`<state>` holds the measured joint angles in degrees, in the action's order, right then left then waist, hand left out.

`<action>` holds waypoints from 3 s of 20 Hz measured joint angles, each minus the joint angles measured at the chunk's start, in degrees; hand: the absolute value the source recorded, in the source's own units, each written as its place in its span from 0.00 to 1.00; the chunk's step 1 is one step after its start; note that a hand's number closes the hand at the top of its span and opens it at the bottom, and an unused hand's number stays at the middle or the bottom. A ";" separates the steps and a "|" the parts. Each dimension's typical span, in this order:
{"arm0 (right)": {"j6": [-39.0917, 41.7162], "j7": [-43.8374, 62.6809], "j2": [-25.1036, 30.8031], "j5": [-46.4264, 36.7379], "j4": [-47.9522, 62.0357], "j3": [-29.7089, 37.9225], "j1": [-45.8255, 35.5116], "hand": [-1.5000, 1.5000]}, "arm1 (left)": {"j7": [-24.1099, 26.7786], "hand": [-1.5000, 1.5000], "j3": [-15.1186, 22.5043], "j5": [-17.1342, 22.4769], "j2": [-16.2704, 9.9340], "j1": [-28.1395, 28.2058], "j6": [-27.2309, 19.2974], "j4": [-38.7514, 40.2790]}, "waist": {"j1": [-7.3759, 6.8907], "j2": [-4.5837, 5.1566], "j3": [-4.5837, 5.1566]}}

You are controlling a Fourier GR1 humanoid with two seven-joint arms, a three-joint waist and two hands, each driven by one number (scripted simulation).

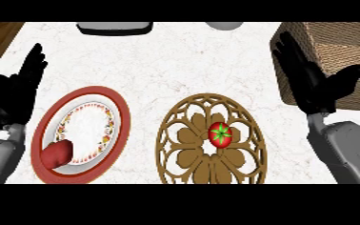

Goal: Pick the tomato from the placemat and place it in the basket

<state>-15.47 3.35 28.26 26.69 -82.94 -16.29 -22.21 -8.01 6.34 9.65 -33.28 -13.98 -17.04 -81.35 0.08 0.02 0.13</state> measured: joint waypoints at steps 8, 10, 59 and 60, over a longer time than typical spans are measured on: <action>9.63 -12.77 1.64 -2.25 -0.98 3.33 -5.22 0.00 | -1.27 0.50 0.04 4.47 4.08 0.53 4.47 1.19 | -0.88 0.16 0.00; 9.84 -15.50 2.25 -9.15 -2.57 -1.81 -5.96 0.00 | -1.92 0.50 0.50 5.61 5.00 0.75 5.53 1.30 | -1.25 0.08 0.05; 25.36 56.91 15.81 -18.05 -43.46 -1.70 -9.86 0.00 | -2.14 0.50 -4.29 6.04 7.79 2.76 10.99 3.10 | 0.79 -0.26 -0.15; 24.90 56.32 14.76 -20.50 -43.68 -2.52 -8.36 0.00 | -2.11 0.50 -4.68 6.06 7.71 2.36 11.43 3.44 | 0.65 -0.21 -0.15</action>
<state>9.43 59.66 43.02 6.19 -126.62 -18.81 -30.57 -10.12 1.66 15.71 -25.57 -11.62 -5.62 -77.91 0.73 -0.19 -0.02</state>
